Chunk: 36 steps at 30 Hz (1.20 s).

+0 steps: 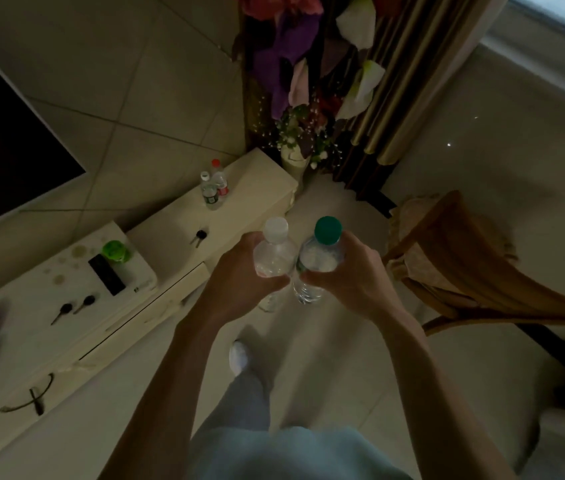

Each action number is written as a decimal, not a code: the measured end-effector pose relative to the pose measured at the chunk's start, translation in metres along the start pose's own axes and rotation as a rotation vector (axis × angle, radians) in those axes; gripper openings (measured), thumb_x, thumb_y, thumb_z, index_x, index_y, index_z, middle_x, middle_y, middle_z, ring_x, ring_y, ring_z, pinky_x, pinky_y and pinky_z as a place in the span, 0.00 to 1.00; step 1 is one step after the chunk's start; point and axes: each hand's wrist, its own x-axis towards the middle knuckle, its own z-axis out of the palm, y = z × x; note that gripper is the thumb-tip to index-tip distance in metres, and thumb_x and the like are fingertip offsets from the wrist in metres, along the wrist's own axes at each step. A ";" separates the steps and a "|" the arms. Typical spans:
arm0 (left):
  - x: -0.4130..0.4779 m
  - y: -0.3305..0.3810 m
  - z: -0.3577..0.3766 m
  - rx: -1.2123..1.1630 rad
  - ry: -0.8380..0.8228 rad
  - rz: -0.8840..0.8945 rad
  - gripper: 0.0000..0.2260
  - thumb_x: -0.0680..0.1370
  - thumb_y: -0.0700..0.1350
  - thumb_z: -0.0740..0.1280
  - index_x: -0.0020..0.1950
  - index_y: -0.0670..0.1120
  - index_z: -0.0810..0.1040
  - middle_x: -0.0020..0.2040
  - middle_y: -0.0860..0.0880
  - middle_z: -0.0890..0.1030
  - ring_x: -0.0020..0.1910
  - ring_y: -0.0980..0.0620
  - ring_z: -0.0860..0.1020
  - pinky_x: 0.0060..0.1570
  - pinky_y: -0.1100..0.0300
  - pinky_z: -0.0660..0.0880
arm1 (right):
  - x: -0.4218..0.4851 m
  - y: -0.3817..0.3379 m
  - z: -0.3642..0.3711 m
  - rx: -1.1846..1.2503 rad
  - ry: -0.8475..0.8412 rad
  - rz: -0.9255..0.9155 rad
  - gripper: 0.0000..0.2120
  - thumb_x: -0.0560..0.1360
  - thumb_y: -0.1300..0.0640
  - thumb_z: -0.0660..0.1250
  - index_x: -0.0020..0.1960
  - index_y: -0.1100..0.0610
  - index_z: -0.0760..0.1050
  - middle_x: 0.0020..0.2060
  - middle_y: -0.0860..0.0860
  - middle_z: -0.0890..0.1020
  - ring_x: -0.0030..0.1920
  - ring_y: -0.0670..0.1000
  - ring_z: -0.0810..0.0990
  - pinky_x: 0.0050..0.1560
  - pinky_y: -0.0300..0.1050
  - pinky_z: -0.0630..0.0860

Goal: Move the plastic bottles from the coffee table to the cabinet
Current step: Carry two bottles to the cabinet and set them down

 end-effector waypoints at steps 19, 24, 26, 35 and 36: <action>0.148 -0.042 -0.103 -0.138 0.153 -0.083 0.32 0.66 0.50 0.78 0.66 0.56 0.68 0.56 0.58 0.75 0.56 0.55 0.75 0.56 0.57 0.73 | 0.199 -0.082 0.041 -0.057 -0.110 -0.028 0.36 0.63 0.47 0.79 0.67 0.49 0.70 0.59 0.46 0.80 0.55 0.45 0.77 0.55 0.44 0.74; 0.174 -0.048 -0.109 -0.149 0.223 -0.142 0.33 0.66 0.50 0.78 0.67 0.55 0.67 0.57 0.58 0.74 0.57 0.55 0.75 0.54 0.60 0.71 | 0.243 -0.089 0.046 -0.018 -0.202 -0.092 0.35 0.63 0.48 0.80 0.66 0.51 0.70 0.58 0.47 0.80 0.56 0.47 0.79 0.57 0.45 0.76; 0.186 -0.048 -0.109 -0.158 0.251 -0.183 0.33 0.66 0.52 0.78 0.67 0.54 0.67 0.59 0.56 0.75 0.57 0.54 0.75 0.55 0.58 0.72 | 0.263 -0.087 0.046 -0.033 -0.243 -0.117 0.34 0.63 0.47 0.79 0.65 0.50 0.71 0.57 0.45 0.80 0.55 0.45 0.78 0.54 0.42 0.74; 0.258 -0.018 -0.094 -0.199 0.437 -0.328 0.34 0.66 0.51 0.77 0.68 0.51 0.66 0.62 0.52 0.75 0.59 0.52 0.74 0.54 0.60 0.69 | 0.371 -0.082 0.027 -0.110 -0.419 -0.284 0.32 0.61 0.44 0.78 0.62 0.49 0.72 0.53 0.42 0.80 0.54 0.46 0.79 0.53 0.47 0.77; 0.265 -0.015 -0.091 -0.198 0.460 -0.335 0.34 0.66 0.51 0.77 0.68 0.50 0.67 0.62 0.51 0.76 0.59 0.51 0.75 0.54 0.60 0.69 | 0.381 -0.083 0.024 -0.122 -0.429 -0.296 0.32 0.61 0.44 0.78 0.61 0.49 0.72 0.52 0.42 0.80 0.53 0.46 0.79 0.53 0.47 0.77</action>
